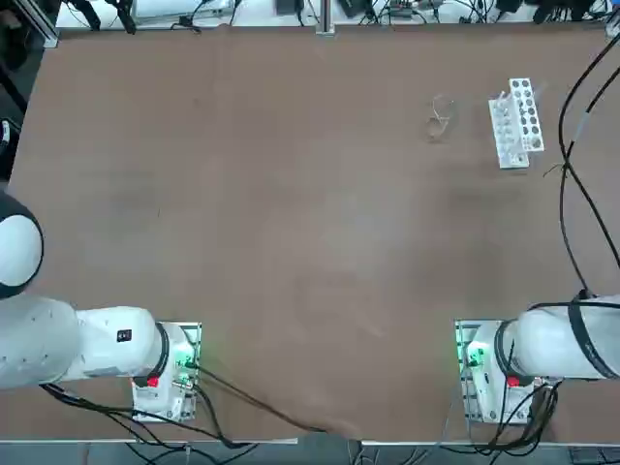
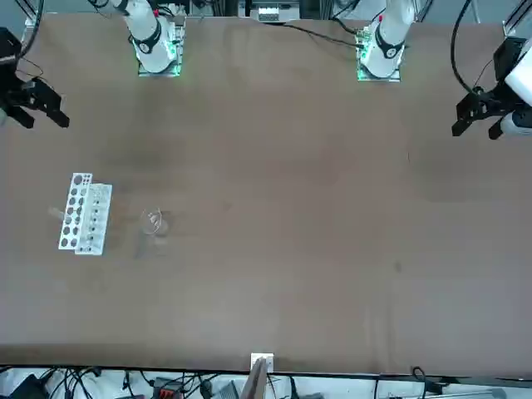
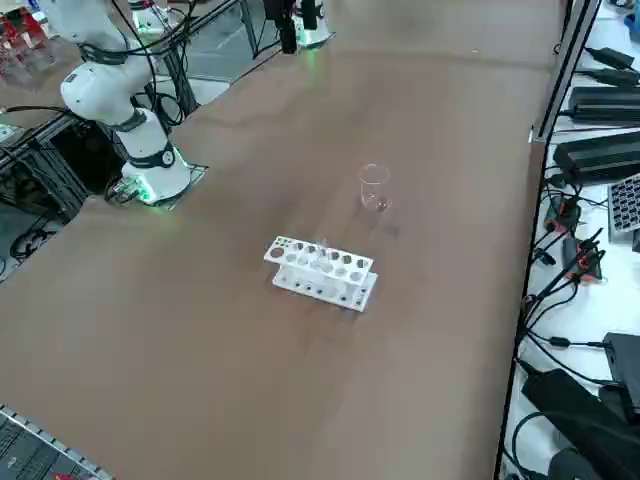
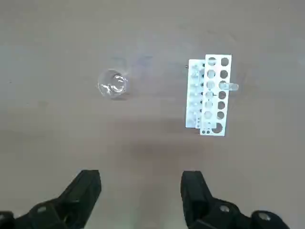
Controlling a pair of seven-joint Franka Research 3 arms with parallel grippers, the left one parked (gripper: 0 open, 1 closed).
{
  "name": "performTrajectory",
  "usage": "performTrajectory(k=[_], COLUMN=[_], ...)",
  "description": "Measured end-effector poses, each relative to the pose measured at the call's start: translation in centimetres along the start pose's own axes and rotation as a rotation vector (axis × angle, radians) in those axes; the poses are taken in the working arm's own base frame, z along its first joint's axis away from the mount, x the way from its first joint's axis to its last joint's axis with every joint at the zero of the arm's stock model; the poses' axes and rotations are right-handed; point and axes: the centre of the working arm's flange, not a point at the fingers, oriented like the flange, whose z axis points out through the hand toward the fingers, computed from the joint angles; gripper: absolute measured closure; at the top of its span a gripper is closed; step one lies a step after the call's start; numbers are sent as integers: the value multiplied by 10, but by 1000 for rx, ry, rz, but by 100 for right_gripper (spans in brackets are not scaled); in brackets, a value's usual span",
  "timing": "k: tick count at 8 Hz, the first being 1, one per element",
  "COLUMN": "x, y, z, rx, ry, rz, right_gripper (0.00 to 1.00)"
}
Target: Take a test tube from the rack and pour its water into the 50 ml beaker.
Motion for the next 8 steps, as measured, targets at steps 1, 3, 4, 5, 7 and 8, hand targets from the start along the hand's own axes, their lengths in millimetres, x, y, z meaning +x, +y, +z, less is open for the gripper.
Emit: performTrajectory(k=[1,3,4,5,7,8], x=[0,-1,0,4,31,50], y=[0,-1,-1,0,5,10], z=[-1,-1,1,7,50,78], rx=[0,0,-2,-5,-27,-38], ry=[-1,-7,-10,-20,-57,-64], rz=[0,-2,-1,6,63,111], right_gripper=[0,0,0,0,0,0])
